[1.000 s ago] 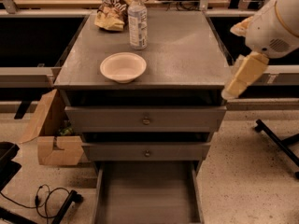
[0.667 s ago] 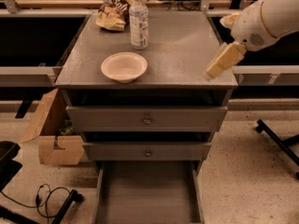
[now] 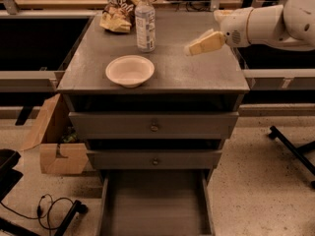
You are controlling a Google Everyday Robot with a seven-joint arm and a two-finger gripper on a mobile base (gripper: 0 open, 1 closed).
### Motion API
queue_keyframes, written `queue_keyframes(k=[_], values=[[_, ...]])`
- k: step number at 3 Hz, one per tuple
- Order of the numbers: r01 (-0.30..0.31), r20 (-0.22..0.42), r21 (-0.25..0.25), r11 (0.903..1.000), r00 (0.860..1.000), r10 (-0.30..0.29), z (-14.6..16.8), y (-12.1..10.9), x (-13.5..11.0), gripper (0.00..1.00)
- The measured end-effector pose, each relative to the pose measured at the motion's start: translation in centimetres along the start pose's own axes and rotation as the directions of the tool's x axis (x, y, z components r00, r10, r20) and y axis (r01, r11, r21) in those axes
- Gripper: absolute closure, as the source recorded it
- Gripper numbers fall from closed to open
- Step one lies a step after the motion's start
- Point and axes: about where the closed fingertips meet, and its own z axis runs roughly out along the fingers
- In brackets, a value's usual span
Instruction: Place blue plastic bottle into bottom drawer
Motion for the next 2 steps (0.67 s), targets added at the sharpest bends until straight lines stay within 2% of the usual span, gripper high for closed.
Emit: queue_keyframes(k=[1, 2], values=[[0.0, 0.0, 0.0, 1.0, 1.0, 0.0, 0.0, 0.0, 0.0, 0.0], [0.012, 0.061, -0.001, 0.9999, 0.998, -0.012, 2.5, -1.6, -0.8, 0.0]])
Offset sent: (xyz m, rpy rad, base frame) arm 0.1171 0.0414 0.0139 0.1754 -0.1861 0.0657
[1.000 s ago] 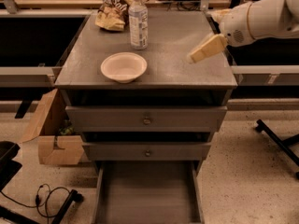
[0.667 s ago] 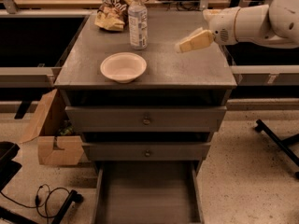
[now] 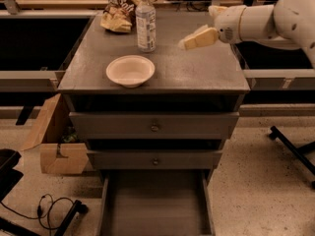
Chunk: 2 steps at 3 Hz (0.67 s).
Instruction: Place blue plastic bottle into bottom drawer
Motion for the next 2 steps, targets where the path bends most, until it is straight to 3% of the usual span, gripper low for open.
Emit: queue_keyframes(k=[1, 2], values=[[-0.009, 0.147, -0.021, 0.9997, 0.989, 0.012, 7.5, -2.2, -0.5, 0.0], [-0.017, 0.264, -0.025, 0.9995, 0.964, 0.023, 13.0, -4.3, -2.9, 0.0]])
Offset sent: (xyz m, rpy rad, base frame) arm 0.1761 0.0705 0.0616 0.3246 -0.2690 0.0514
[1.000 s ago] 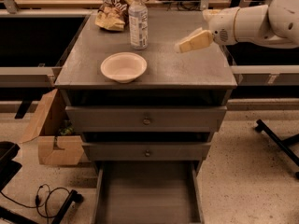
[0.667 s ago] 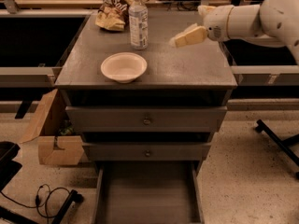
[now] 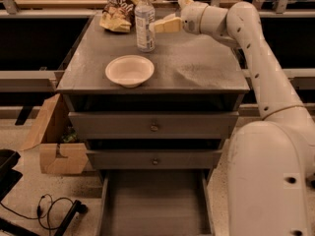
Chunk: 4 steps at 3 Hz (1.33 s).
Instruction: Place blue plastic bottle into bottom drawer
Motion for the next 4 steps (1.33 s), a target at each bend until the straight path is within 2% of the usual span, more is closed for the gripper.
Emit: queue_keyframes(k=[1, 2, 3, 4], values=[[0.0, 0.061, 0.025, 0.9997, 0.998, -0.002, 1.4, -1.6, -2.0, 0.0], [-0.024, 0.056, 0.002, 0.9997, 0.998, 0.024, 2.4, -1.1, -3.3, 0.0], [-0.115, 0.0, -0.047, 0.9923, 0.993, 0.115, 3.8, 0.6, -2.6, 0.0], [-0.189, -0.03, -0.05, 0.9808, 0.982, 0.187, 4.7, 1.2, -1.0, 0.0]])
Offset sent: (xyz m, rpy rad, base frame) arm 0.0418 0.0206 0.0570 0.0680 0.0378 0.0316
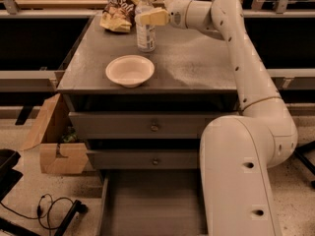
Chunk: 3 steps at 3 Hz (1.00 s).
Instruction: Place blue plastic bottle into bottom drawer
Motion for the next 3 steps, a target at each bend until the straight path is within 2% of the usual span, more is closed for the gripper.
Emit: queue_keyframes(k=[1, 2, 3], values=[[-0.022, 0.008, 0.017, 0.9996, 1.0, 0.022, 2.0, -0.3, 1.5, 0.0], [0.016, -0.009, 0.069, 0.9975, 1.0, -0.015, 3.5, -0.9, 2.4, 0.18], [0.015, -0.008, 0.076, 0.997, 1.0, -0.015, 3.7, -1.1, 2.5, 0.42]])
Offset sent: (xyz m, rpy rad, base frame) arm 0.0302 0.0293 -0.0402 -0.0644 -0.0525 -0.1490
